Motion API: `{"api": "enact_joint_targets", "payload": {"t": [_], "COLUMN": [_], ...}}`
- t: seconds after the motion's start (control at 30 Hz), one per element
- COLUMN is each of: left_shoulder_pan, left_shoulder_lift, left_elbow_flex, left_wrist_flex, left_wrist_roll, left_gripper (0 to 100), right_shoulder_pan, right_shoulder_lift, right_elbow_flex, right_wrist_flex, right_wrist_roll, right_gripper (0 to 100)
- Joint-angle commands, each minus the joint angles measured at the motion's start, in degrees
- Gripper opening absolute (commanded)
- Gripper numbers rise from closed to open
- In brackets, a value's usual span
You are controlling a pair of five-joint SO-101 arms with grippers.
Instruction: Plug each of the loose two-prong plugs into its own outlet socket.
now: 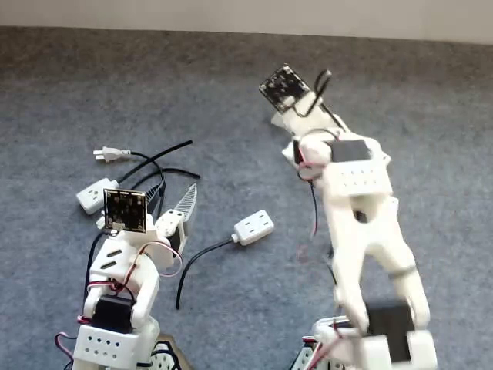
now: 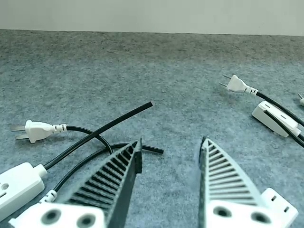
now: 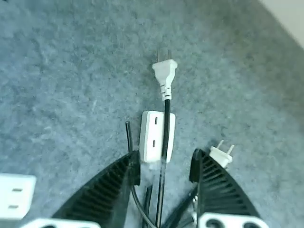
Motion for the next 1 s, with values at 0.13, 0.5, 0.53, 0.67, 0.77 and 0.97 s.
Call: {"api": "enact_joint_targets", "payload": {"t": [0.13, 0.5, 0.53, 0.67, 0.77, 0.97], "left_shoulder_pan": [0.22, -1.10, -1.10, -1.10, -1.10, -1.10], "left_shoulder_lift": [-0.22, 0.13, 0.13, 0.13, 0.13, 0.13], "left_elbow_flex": [0.92, 0.92, 0.92, 0.92, 0.92, 0.92], "left_wrist_flex": [-1.58, -3.78, -3.78, -3.78, -3.78, -3.69], "left_wrist_roll": [-0.26, -0.26, -0.26, -0.26, -0.26, -0.26], "left_gripper": [21, 21, 21, 21, 21, 21], "right_shoulder_pan": [0.48, 2.42, 2.42, 2.51, 2.51, 3.65], "right_shoulder_lift": [13.76, 30.81, 31.78, 34.68, 35.91, 39.25], "right_elbow_flex": [-16.13, -29.85, -30.37, -32.04, -32.22, -32.22], "right_wrist_flex": [-3.30, -3.38, -3.38, -3.38, -3.38, -3.38], "right_wrist_roll": [0.62, 0.62, 0.62, 0.97, 0.97, 0.97], "right_gripper": [17.7, 17.7, 17.7, 17.4, 17.4, 17.2]}}
